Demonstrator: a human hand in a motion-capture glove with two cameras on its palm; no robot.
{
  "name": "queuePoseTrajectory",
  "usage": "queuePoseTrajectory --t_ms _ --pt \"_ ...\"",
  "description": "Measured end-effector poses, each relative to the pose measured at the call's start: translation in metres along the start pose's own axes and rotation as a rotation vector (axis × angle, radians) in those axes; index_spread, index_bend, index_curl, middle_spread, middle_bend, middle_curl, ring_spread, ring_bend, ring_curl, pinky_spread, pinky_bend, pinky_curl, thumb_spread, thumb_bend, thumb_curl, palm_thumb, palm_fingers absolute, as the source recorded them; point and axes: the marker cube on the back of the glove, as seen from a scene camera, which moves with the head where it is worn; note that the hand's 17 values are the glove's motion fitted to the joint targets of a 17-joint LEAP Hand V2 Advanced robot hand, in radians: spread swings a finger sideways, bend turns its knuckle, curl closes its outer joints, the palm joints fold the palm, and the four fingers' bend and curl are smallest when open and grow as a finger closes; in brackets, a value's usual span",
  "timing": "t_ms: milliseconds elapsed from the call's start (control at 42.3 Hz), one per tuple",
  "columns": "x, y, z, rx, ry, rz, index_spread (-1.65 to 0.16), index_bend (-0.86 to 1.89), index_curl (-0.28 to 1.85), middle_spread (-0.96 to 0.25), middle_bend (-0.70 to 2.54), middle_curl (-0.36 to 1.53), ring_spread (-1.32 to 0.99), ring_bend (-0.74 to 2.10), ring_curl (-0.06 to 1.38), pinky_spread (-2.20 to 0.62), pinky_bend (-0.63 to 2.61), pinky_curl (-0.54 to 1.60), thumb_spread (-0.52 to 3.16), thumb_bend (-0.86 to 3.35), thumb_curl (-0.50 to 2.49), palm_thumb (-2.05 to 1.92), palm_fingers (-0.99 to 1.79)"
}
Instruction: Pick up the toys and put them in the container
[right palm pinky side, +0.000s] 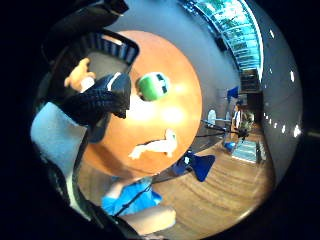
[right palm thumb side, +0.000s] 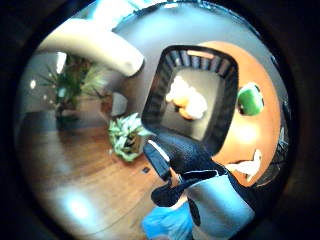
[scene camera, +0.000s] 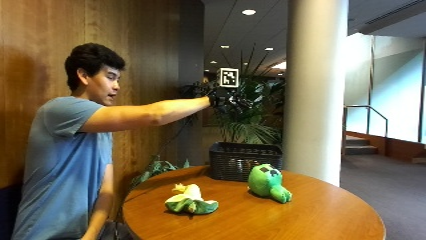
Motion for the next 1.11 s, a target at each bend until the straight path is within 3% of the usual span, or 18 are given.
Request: queuePoseTrajectory --t_ms 142,402,497,615,757,875,993,1112 --pt "-0.037 0.007 -0.021 0.018 0.085 0.069 -0.26 0.08 0.10 0.16 0.19 0.47 0.06 0.72 0.37 -0.02 1.58 0.45 1.08 -0.05 0.38 -0.04 -0.12" --pt "0.052 0.085 0.000 0.016 0.127 0.161 -0.26 0.08 0.11 0.16 0.18 0.45 0.09 0.64 0.33 0.01 1.57 0.42 1.08 -0.04 0.33 -0.03 -0.16" --pt "0.091 0.108 0.022 0.045 0.186 0.208 -0.26 0.08 0.12 0.16 0.18 0.44 0.10 0.62 0.33 0.02 1.55 0.41 1.08 -0.04 0.33 -0.03 -0.16" --pt "0.117 0.131 0.053 0.022 0.049 0.229 -0.26 0.10 0.12 0.15 0.20 0.44 0.10 0.65 0.33 0.03 1.51 0.39 1.08 -0.04 0.31 -0.02 -0.09" --pt "0.159 0.160 0.100 -0.032 0.051 0.172 -0.27 0.10 0.13 0.15 0.20 0.44 0.10 0.65 0.32 0.03 1.49 0.38 1.07 -0.04 0.31 -0.02 -0.09" --pt "0.192 0.176 0.143 -0.079 0.107 0.279 -0.27 0.11 0.14 0.14 0.20 0.44 0.10 0.62 0.31 0.04 1.47 0.36 1.07 -0.04 0.30 -0.02 -0.12" --pt "0.209 0.190 0.179 -0.100 0.135 0.177 -0.27 0.11 0.15 0.11 0.17 0.42 0.10 0.56 0.29 0.04 1.47 0.36 1.05 -0.04 0.29 -0.03 -0.15" --pt "0.227 0.194 0.212 -0.131 0.141 0.295 -0.27 0.11 0.16 0.09 0.12 0.39 0.09 0.55 0.29 0.04 1.48 0.36 1.04 -0.04 0.29 -0.03 -0.17"
